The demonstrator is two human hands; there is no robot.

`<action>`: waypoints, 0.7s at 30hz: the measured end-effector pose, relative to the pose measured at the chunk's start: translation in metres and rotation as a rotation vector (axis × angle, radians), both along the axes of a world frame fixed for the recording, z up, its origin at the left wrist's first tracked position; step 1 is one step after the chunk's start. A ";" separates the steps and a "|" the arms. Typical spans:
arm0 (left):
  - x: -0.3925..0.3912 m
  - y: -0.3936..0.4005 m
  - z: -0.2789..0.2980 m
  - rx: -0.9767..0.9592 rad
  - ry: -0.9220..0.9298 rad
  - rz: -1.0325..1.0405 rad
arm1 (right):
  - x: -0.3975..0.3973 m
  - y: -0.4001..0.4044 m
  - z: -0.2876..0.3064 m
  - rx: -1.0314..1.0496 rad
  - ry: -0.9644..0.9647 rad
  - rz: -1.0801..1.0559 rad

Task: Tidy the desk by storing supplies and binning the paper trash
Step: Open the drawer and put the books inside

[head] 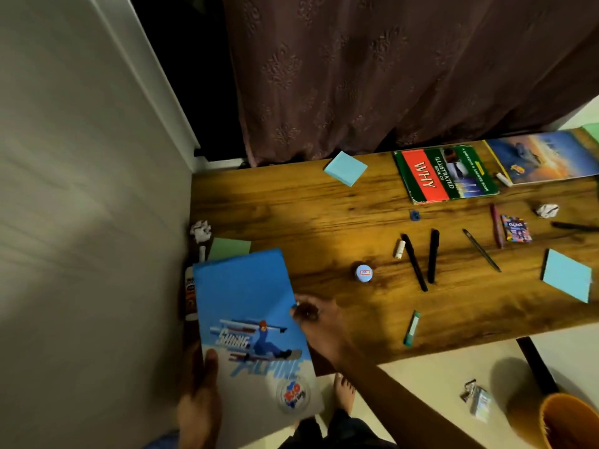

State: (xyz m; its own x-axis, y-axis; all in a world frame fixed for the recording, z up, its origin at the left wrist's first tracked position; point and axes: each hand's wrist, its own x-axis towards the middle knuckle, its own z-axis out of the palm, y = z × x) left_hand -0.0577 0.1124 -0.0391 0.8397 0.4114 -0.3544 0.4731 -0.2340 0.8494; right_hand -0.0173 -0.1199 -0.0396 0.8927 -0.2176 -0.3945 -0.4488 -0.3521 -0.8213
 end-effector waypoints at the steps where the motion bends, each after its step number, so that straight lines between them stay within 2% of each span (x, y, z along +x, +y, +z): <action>1: -0.009 0.002 -0.004 -0.026 0.020 0.029 | -0.007 0.002 -0.003 -0.035 0.001 0.034; 6: -0.035 -0.001 -0.028 -0.049 0.099 0.046 | -0.028 0.003 -0.012 -0.046 0.046 0.105; 12: -0.036 -0.030 -0.012 -0.156 0.081 -0.030 | -0.030 -0.015 -0.015 -0.091 0.005 -0.002; 16: -0.019 -0.053 -0.011 -0.179 0.143 -0.119 | -0.022 -0.043 -0.019 -0.119 -0.003 -0.111; 21: 0.016 -0.073 -0.029 0.027 0.122 -0.405 | -0.003 -0.076 -0.026 -0.091 0.009 -0.240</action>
